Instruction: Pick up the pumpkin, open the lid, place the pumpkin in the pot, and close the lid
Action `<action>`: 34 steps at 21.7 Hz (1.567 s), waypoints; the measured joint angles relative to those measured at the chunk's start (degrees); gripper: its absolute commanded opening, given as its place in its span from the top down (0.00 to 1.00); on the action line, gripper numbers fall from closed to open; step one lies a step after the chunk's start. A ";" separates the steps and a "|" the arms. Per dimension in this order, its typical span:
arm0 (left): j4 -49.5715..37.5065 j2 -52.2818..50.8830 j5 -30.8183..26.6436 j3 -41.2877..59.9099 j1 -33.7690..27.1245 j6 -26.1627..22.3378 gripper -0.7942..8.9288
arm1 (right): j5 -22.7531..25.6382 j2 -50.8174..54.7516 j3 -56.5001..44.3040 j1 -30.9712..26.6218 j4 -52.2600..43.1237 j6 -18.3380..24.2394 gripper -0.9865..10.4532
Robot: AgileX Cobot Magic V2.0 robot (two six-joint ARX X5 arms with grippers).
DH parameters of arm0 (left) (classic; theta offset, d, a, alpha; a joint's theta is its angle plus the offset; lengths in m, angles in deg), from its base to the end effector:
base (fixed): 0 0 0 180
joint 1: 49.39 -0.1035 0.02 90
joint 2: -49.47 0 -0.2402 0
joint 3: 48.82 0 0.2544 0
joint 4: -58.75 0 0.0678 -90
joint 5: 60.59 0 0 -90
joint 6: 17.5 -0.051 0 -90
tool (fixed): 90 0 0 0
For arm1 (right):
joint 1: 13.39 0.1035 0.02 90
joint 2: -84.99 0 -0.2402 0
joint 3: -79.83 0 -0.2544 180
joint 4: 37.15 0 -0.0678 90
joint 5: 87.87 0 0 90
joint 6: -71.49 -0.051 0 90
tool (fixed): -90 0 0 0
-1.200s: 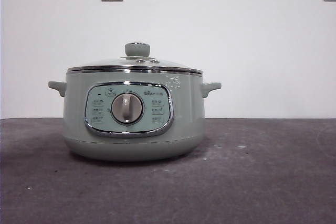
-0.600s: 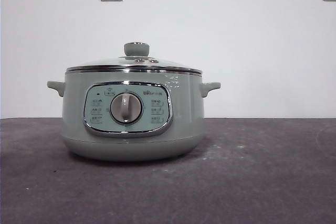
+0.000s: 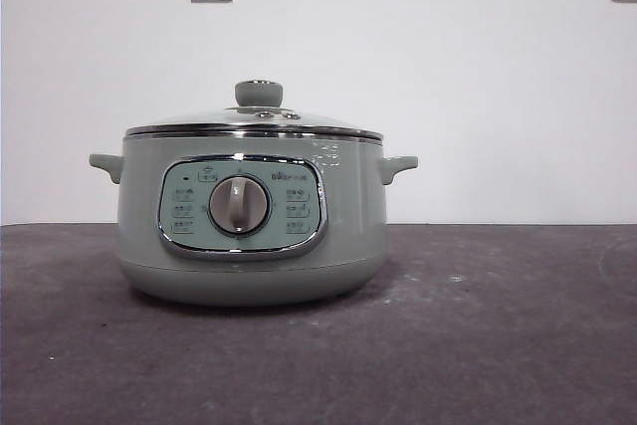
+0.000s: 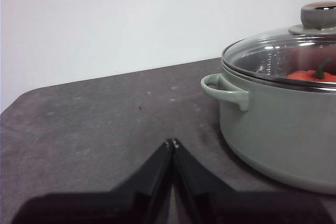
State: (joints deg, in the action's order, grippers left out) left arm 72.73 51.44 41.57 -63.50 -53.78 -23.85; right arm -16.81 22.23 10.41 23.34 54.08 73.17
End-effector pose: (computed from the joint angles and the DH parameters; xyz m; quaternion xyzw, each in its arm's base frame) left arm 0.1461 0.0004 0.1651 0.0537 0.0072 -0.0683 0.9962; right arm 0.1225 0.1120 0.4258 -0.0692 0.3590 0.4391 0.8207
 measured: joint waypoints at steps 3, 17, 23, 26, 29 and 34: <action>2.82 -1.66 0.02 0.00 0.00 0.70 0.92 | 0.00 0.02 0.00 0.00 0.00 0.00 0.91; 9.49 -1.73 0.04 0.00 0.00 1.92 0.92 | 0.00 0.50 0.00 0.00 0.00 0.00 0.91; 9.49 -1.73 0.02 0.00 0.00 1.92 0.92 | 1.14 0.94 0.00 -1.79 -0.39 2.29 0.91; 9.49 -1.73 0.02 0.00 0.00 1.92 0.92 | -0.77 6.36 -0.96 -10.43 -9.35 4.61 0.91; 9.49 -1.73 0.02 0.00 0.00 1.92 0.92 | -12.57 15.10 -6.25 -21.62 -17.27 5.05 0.91; 9.49 -1.73 0.02 0.00 0.00 1.92 0.92 | -13.46 28.30 -24.74 -31.67 -33.16 7.39 0.91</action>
State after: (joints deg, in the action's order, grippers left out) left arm 82.21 49.72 41.60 -63.50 -53.78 -21.92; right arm -30.27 50.53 -14.33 -8.33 20.92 80.55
